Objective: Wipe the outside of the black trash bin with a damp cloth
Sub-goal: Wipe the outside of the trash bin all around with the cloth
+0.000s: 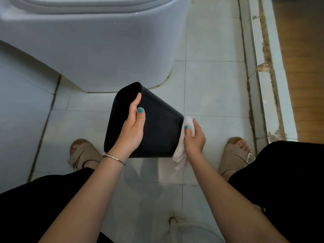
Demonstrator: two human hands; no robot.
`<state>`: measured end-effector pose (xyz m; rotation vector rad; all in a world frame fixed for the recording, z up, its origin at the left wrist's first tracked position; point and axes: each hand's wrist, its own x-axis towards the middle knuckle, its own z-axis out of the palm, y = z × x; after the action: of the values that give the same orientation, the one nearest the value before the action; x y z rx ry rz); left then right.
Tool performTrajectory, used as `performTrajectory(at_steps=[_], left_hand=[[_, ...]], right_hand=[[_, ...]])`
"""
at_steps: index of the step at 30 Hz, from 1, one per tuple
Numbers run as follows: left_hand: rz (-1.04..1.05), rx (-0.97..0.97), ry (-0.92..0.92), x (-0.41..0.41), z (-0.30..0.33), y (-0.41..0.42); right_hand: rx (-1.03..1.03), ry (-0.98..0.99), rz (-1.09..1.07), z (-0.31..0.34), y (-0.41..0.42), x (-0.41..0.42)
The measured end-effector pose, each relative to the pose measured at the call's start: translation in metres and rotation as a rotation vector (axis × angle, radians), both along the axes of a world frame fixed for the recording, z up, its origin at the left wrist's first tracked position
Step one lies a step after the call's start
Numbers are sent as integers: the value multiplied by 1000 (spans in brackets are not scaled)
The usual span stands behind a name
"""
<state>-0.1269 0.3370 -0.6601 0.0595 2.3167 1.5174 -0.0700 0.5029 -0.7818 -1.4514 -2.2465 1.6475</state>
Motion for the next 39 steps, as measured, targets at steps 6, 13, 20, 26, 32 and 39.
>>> performTrajectory(at_steps=[6,13,20,26,32,39], left_hand=[[-64,21,1,0,2,8],[-65,55,-5,0,-1,15],[-29,85,4,7,3,20],[27,40,5,10,2,24],[65,55,0,9,-1,16],[76,56,-28,7,-2,11]], right_hand=[[-101,126,-134,33,10,-4],[-175,409,29,91,-1,-22],[-194,565,170,112,-53,-23],[20,431,138,113,-69,-22],[-125,462,334,114,-77,-16],[-81,423,333,108,-83,-24]])
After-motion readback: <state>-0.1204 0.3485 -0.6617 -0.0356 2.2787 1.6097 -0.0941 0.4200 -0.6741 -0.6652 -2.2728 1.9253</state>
